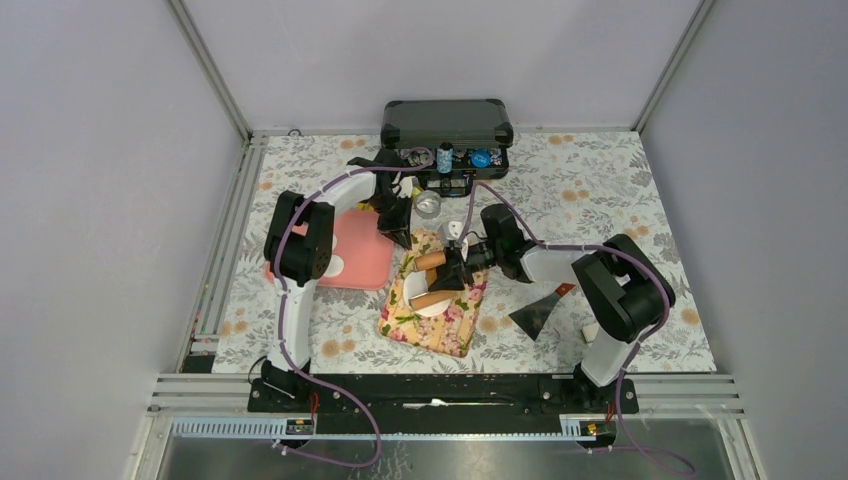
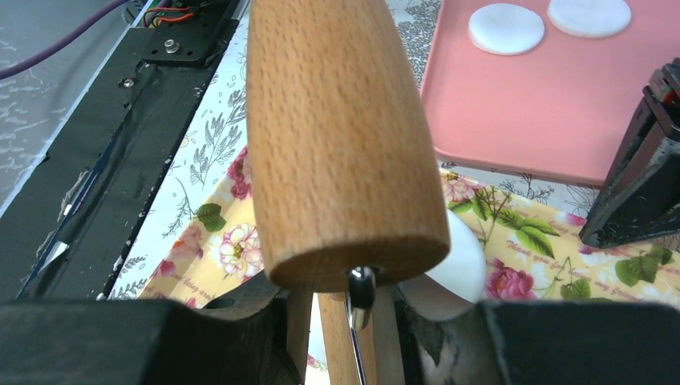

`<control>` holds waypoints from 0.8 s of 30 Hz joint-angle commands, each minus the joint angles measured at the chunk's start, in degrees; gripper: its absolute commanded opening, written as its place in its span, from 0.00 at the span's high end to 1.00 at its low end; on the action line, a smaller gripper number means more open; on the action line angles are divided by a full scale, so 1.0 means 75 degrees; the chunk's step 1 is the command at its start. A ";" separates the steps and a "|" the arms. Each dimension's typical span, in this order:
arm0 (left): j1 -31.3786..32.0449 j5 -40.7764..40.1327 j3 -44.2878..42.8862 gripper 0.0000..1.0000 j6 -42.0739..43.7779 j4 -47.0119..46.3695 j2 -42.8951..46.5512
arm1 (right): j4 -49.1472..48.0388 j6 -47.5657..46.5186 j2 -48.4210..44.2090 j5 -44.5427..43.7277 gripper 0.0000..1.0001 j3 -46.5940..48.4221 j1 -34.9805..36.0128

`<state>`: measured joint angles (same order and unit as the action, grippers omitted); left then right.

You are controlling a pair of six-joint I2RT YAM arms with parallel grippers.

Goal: Roll out the dumpling wrappers from the dough
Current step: Flatten out the dough on the work surface.

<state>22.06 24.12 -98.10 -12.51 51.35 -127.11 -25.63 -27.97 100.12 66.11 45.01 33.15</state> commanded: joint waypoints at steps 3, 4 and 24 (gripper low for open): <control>0.0031 -0.0572 0.0274 1.00 -0.0054 -0.0841 -0.0296 | 0.1750 -0.0768 0.0312 -0.0237 1.00 -0.0709 0.0268; 0.0028 -0.0568 0.0274 1.00 -0.0054 -0.0843 -0.0291 | 0.1826 -0.0932 0.0296 -0.0186 1.00 -0.0748 0.0268; 0.0002 -0.0637 0.0142 1.00 -0.0066 -0.0778 -0.0353 | 0.4175 -0.4229 -0.0238 0.0352 1.00 -0.0971 0.0267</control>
<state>22.02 24.21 -98.10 -12.51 51.33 -127.11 -14.04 -55.53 95.81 72.38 41.60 33.47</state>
